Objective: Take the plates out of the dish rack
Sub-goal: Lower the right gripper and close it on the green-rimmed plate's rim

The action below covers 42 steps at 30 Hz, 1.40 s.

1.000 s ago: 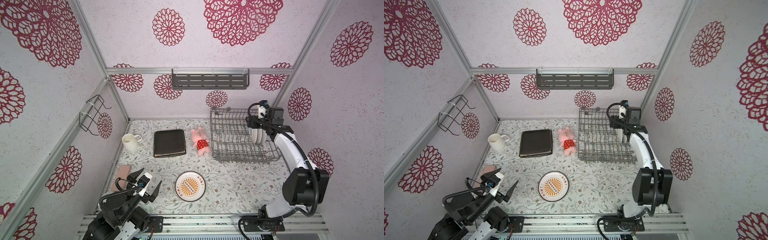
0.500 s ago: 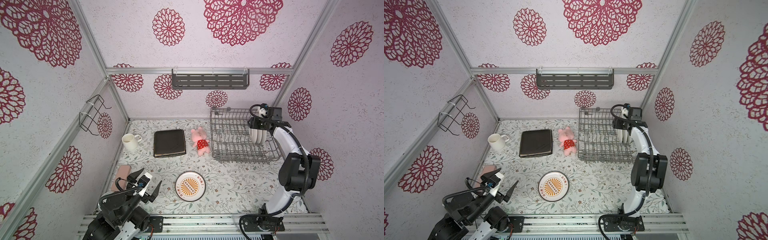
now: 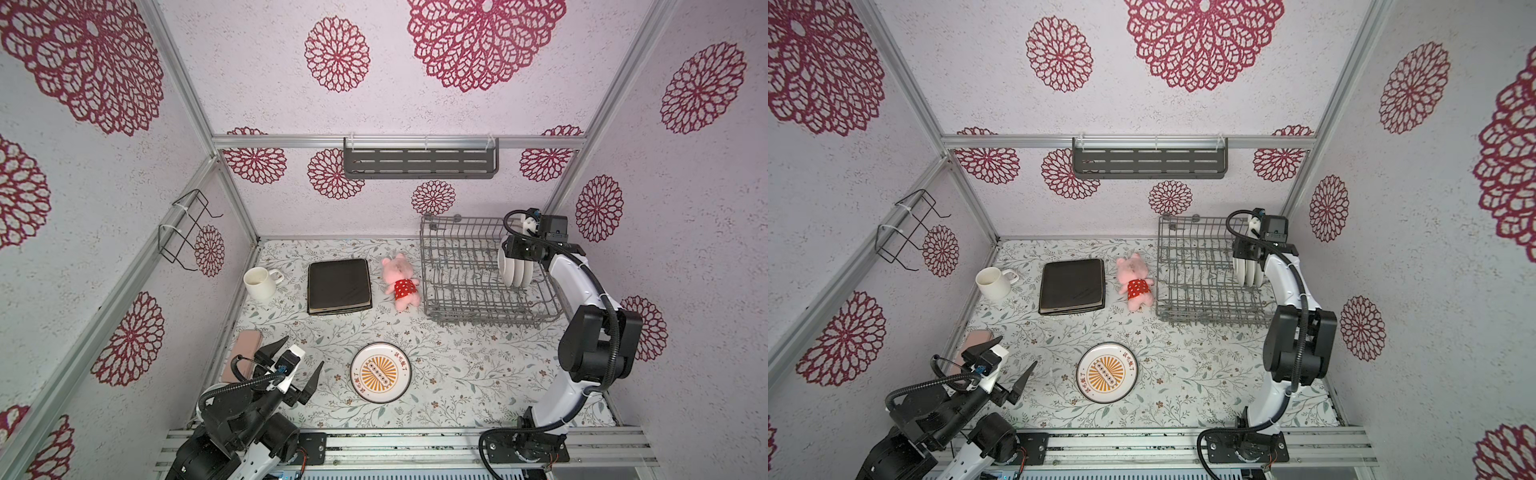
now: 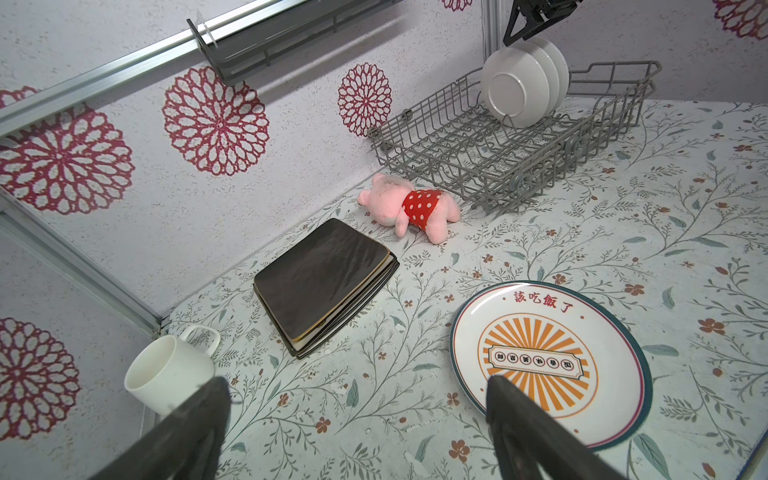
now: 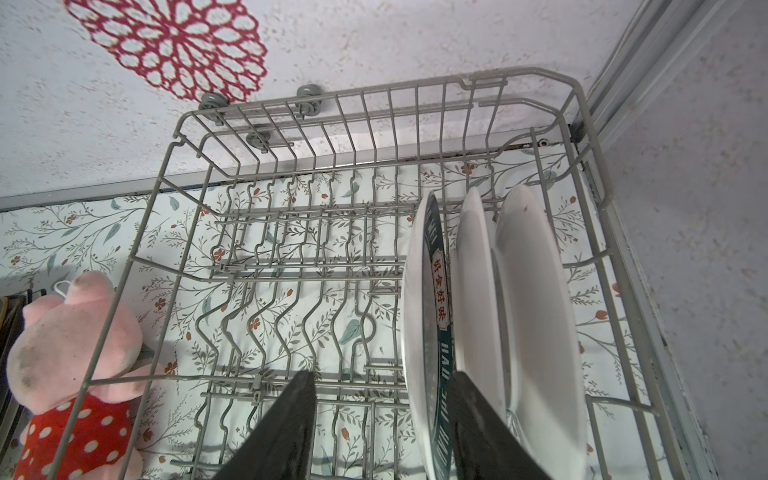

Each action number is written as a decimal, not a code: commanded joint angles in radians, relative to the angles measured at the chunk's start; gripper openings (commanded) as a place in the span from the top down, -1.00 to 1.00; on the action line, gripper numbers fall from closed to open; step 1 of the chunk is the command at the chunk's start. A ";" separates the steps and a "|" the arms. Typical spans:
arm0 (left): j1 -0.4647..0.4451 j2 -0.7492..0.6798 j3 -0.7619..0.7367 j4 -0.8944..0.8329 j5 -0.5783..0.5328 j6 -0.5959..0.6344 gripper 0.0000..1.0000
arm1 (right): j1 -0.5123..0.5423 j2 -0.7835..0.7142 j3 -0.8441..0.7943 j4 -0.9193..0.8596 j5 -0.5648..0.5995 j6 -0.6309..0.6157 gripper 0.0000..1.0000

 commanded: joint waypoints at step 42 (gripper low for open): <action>-0.018 0.007 -0.012 0.020 -0.012 0.019 -0.95 | -0.012 0.067 -0.020 -0.008 0.011 -0.048 0.52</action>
